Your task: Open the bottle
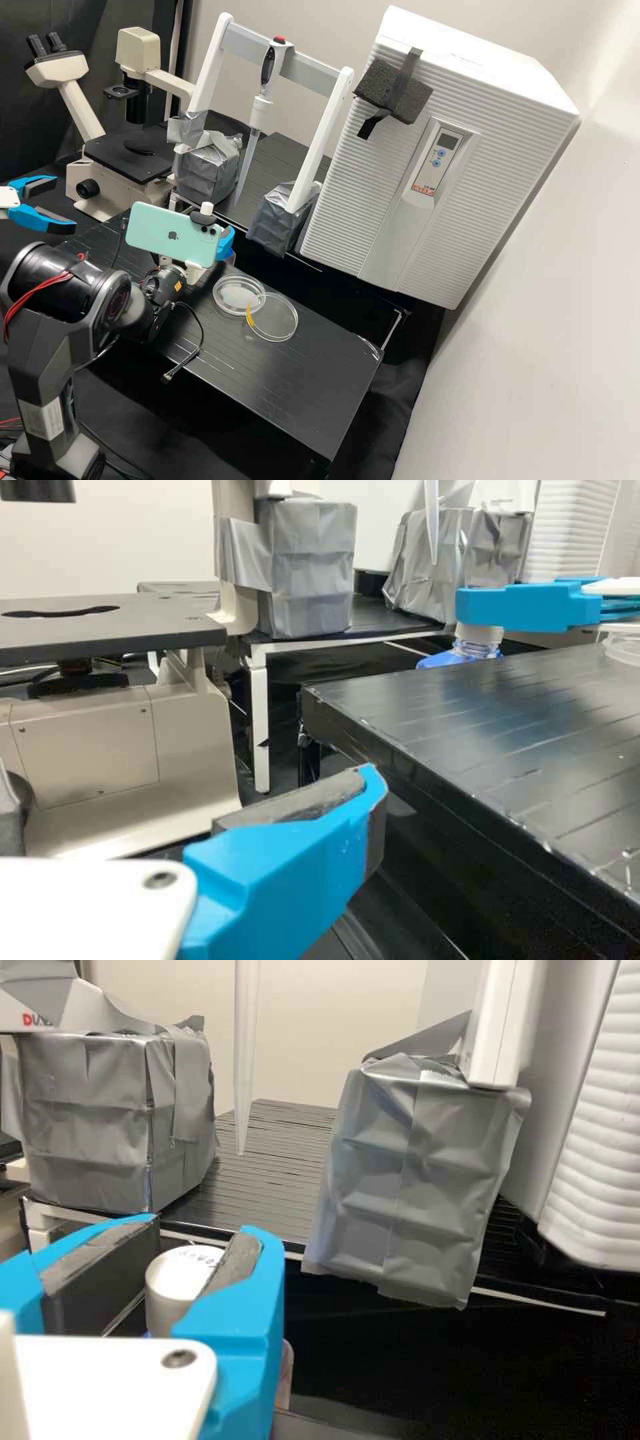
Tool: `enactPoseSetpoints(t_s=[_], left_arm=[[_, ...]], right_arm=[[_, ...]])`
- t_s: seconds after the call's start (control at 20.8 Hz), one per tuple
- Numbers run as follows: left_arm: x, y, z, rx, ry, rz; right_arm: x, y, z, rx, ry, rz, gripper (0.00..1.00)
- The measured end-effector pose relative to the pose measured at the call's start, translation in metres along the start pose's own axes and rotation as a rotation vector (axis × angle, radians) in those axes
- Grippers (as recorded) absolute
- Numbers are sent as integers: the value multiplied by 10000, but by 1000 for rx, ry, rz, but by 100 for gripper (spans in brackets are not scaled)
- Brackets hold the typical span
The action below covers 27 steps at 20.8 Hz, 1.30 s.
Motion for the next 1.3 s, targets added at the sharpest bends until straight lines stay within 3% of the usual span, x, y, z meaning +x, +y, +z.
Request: enactPoseSetpoints(t_s=[0.62, 0.77, 0.91, 1.01, 1.15, 1.3], left_arm=[[0, 0, 0, 0, 0, 0], [0, 0, 0, 0, 0, 0], [0, 0, 0, 0, 0, 0], [4, 10, -7, 2, 1, 3], [27, 41, -17, 10, -1, 14], [55, 81, -29, 20, -4, 27]], right_arm=[[-93, 182, -157, -4, 59, 67, 0], [-121, 176, -150, -4, 56, 64, 0], [-219, 156, -135, -5, 53, 57, 0], [-314, 162, -158, -5, 64, 60, 0], [-467, 168, -219, -24, 93, 62, 0], [-604, 168, -277, -19, 117, 71, 0]])
